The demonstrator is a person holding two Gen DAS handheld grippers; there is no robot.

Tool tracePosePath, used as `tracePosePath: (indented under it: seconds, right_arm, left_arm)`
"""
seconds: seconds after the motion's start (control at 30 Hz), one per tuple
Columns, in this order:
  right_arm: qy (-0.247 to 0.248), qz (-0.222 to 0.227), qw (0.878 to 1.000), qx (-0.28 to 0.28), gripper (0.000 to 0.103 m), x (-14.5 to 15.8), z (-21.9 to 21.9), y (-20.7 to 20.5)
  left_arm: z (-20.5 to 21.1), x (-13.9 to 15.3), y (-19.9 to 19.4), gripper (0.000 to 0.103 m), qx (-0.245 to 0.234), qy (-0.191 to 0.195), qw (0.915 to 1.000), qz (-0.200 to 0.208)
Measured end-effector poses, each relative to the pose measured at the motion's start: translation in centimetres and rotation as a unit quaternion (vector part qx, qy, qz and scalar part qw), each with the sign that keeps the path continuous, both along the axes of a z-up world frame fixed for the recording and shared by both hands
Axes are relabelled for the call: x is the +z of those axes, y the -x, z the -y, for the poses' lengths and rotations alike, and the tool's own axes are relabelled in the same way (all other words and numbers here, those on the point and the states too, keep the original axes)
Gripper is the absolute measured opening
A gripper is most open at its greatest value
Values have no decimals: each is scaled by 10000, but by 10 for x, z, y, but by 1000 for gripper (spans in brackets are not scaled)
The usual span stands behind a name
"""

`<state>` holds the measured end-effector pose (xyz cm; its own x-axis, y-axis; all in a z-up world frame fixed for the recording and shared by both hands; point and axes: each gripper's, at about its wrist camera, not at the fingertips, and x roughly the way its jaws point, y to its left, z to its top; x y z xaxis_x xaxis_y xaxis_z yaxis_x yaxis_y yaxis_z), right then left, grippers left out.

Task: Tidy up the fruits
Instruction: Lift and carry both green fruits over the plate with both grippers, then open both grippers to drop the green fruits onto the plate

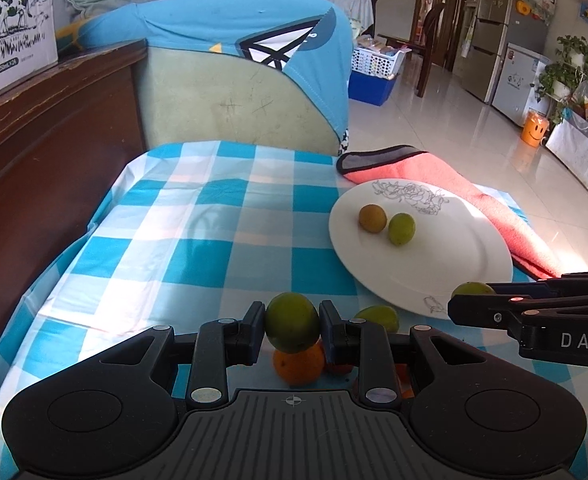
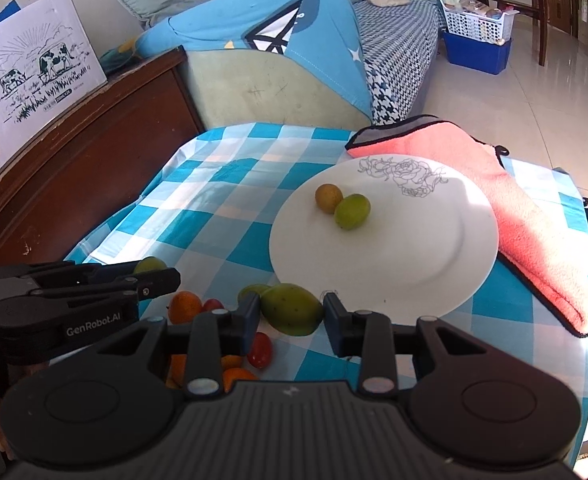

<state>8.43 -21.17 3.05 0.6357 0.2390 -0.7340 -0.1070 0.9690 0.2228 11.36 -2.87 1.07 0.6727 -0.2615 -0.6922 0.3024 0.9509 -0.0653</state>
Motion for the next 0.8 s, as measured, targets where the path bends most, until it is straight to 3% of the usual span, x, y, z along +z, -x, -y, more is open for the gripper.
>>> tracePosePath:
  seconds: [0.4, 0.8]
  right_arm:
    - [-183, 272, 9974, -640, 35, 22, 34, -6]
    - [-358, -282, 9890, -1406, 35, 3, 59, -14]
  left_arm:
    - [31, 11, -14, 26, -252, 335, 9991, 83]
    - [59, -5, -29, 26, -461, 443, 9978, -145]
